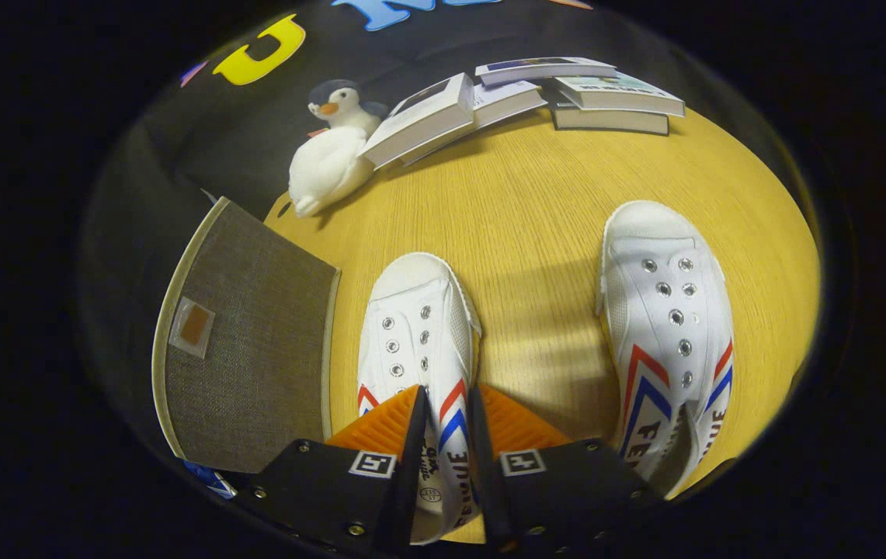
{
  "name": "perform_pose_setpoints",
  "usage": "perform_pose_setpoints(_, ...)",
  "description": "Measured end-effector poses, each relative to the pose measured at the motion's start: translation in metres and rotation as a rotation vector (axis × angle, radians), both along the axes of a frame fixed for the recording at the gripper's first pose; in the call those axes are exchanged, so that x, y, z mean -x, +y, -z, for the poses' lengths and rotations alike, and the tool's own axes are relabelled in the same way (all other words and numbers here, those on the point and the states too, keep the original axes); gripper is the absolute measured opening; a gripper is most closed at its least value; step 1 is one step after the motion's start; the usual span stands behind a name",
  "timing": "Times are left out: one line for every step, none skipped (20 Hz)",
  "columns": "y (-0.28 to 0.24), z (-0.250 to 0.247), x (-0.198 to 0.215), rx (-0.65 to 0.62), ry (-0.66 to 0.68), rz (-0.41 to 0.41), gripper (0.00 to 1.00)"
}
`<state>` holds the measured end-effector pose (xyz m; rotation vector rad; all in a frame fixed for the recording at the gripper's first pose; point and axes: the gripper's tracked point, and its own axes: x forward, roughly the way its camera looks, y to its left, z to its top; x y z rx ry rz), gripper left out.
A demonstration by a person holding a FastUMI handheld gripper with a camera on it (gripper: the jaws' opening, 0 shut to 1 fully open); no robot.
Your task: Open the storage box then place both shoes into the box .Put the left shoe in first, then the right shoe, with the right side of both shoes facing outward in a uniform manner.
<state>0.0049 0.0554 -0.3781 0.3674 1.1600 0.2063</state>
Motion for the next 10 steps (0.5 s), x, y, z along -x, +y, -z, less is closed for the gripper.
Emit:
perform_pose_setpoints(0.0,-0.006,0.002,-0.004,-0.002,-0.01,0.37)
perform_pose_setpoints(-0.006,-0.004,0.0,0.032,-0.007,0.014,0.36)
perform_pose_setpoints(-0.004,-0.003,0.0,0.029,0.01,0.01,0.2)
perform_pose_setpoints(-0.003,-0.005,0.002,0.031,0.013,0.012,0.2)
perform_pose_setpoints(-0.007,-0.004,0.0,0.057,0.006,0.03,0.2)
perform_pose_setpoints(-0.002,0.008,-0.012,0.032,0.01,0.053,0.02)
perform_pose_setpoints(-0.002,-0.007,0.001,0.031,0.028,0.062,0.01)
perform_pose_setpoints(0.0,-0.01,0.004,0.014,0.039,0.076,0.02)
perform_pose_setpoints(0.0,-0.013,0.006,-0.004,0.044,0.096,0.01)
perform_pose_setpoints(0.001,-0.016,0.009,-0.019,0.055,0.11,0.01)
